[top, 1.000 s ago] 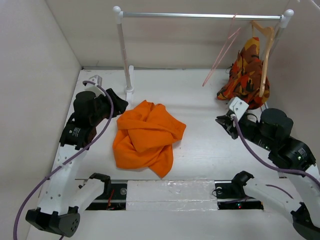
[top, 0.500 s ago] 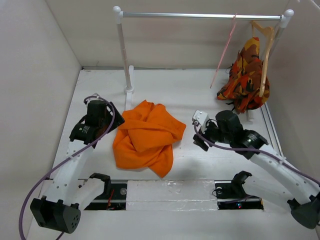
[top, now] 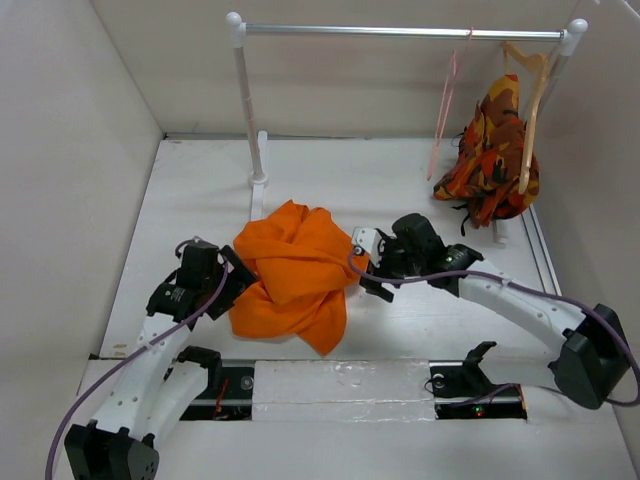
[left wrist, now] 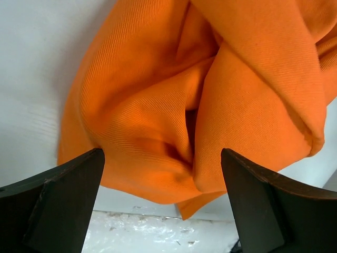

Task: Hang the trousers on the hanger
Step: Flatten out the trousers at the center of the board.

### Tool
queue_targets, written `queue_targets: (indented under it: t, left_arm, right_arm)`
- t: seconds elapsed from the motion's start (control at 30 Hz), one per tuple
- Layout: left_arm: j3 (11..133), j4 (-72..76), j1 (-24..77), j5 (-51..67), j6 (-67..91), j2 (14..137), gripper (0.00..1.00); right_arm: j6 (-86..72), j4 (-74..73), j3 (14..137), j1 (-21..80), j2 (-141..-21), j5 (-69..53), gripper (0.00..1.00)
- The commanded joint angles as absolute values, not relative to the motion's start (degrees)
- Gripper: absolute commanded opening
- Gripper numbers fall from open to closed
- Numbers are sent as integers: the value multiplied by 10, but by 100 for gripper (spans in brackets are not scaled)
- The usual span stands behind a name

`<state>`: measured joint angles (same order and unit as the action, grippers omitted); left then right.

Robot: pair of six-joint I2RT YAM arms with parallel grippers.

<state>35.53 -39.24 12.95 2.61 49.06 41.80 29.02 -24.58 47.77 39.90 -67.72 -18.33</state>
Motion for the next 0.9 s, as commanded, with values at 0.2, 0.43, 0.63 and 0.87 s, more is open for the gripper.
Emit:
queue_targets:
  t: [0.2, 0.43, 0.63, 0.87]
  left_arm:
    - [281, -317, 127, 91, 560, 432, 85]
    - [245, -249, 154, 47, 591, 487, 70]
    - [359, -287, 154, -61, 556, 506, 0]
    - [624, -398, 148, -247, 478, 461, 0]
  right_arm:
    - [325, -128, 541, 405, -801, -255, 87]
    - [320, -85, 579, 405, -889, -281, 40]
    - [313, -156, 619, 425, -797, -230, 0]
    - [343, -481, 864, 446, -664, -204, 0]
